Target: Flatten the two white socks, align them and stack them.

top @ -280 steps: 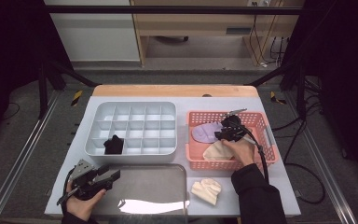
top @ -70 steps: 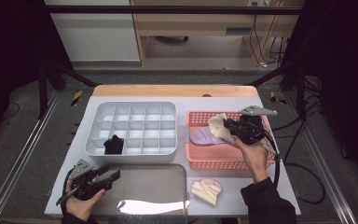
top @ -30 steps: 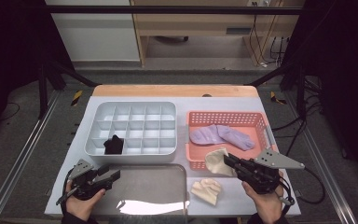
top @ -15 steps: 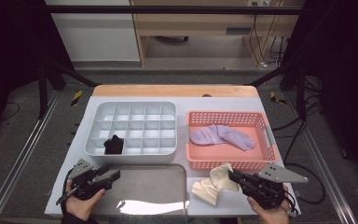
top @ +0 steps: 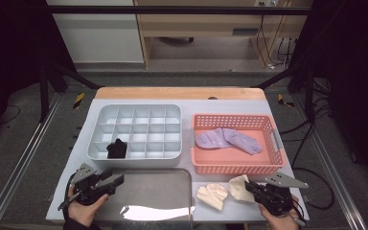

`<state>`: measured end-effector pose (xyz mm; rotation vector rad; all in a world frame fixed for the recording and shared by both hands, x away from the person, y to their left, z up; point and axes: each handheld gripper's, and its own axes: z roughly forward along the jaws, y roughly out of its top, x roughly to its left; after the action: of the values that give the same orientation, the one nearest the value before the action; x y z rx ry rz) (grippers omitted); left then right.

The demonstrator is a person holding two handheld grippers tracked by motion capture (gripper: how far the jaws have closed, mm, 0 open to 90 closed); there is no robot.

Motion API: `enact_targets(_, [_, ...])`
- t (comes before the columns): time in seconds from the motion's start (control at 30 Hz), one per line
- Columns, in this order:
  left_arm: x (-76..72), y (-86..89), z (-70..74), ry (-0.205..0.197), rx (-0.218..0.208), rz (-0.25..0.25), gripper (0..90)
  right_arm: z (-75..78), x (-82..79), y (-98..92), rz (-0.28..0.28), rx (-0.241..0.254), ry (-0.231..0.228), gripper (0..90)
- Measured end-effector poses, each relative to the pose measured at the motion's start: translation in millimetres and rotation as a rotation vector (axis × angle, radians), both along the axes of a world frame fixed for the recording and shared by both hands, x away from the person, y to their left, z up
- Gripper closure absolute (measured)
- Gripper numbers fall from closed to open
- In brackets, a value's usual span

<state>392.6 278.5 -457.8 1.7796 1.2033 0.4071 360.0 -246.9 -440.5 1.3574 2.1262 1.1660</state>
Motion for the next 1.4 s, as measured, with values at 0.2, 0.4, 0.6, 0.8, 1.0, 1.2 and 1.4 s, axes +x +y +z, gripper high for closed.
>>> enact_targets(0.2, [-0.1,-0.8,0.1,0.003,-0.001,-0.001,40.2,-14.6,9.2,4.6,-0.024,-0.082,0.036,84.9])
enact_targets(0.4, [-0.3,-1.2,0.3,0.008,-0.004,-0.002,40.2,-26.5,17.3,11.1,-0.029,-0.118,0.088,78.1])
enact_targets(0.6, [-1.7,-1.8,3.2,-0.001,-0.013,-0.002,40.1,-15.3,13.5,9.7,-0.047,-0.099,0.018,66.1])
enact_targets(0.8, [-2.9,-6.1,7.8,-0.012,-0.018,-0.009,40.1,4.7,4.9,14.1,-0.031,-0.059,-0.084,63.3])
enact_targets(1.0, [-5.6,-8.2,14.5,-0.029,-0.034,-0.011,40.0,15.1,0.4,38.3,0.057,-0.035,-0.104,63.8])
enact_targets(1.2, [-5.8,-17.2,20.8,-0.046,-0.036,-0.016,39.9,10.9,0.2,76.1,0.185,-0.053,-0.056,63.5])
enact_targets(1.4, [-6.1,-22.8,22.1,-0.059,-0.04,-0.013,40.0,-0.8,0.6,101.3,0.257,-0.048,-0.014,63.2])
